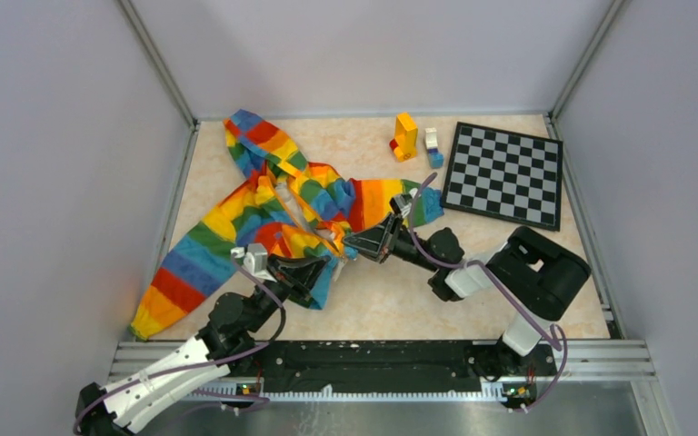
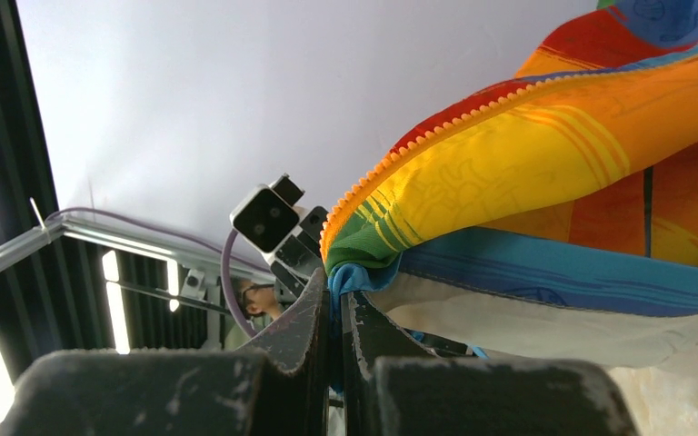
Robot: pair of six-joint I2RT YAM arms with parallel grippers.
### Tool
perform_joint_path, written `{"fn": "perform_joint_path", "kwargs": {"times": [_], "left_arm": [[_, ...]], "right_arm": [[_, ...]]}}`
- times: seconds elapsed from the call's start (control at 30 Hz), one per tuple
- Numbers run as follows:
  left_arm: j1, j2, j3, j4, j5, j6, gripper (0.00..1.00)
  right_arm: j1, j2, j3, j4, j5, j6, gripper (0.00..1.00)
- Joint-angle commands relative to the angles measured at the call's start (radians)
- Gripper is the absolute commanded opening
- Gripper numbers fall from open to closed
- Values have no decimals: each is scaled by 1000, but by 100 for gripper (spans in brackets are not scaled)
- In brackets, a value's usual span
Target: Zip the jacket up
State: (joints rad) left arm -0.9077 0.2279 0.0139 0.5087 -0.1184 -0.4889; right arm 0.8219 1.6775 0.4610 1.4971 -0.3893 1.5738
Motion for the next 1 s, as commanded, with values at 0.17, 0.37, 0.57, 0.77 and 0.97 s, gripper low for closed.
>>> {"fn": "perform_joint_path", "kwargs": {"times": [0.17,0.37,0.57,0.77,0.97], "left_arm": [[1,2,-103,59,48,-33,0],[1,-31,-127,76,24,-78,0],[1,-14,-130,107,37,-83,0],[1,16,-141,160,70,-103,0],[1,10,-46,-129,-85,-171,2]], "right_arm": [[3,8,55,225,-44,12,0],[-1,-1,37,227,-115,26,0],[-1,-33,45,226,-94,58,0],[-6,-36,49,224,-85,60,0],[-58,-56,-39,225,-130,43,0]]}}
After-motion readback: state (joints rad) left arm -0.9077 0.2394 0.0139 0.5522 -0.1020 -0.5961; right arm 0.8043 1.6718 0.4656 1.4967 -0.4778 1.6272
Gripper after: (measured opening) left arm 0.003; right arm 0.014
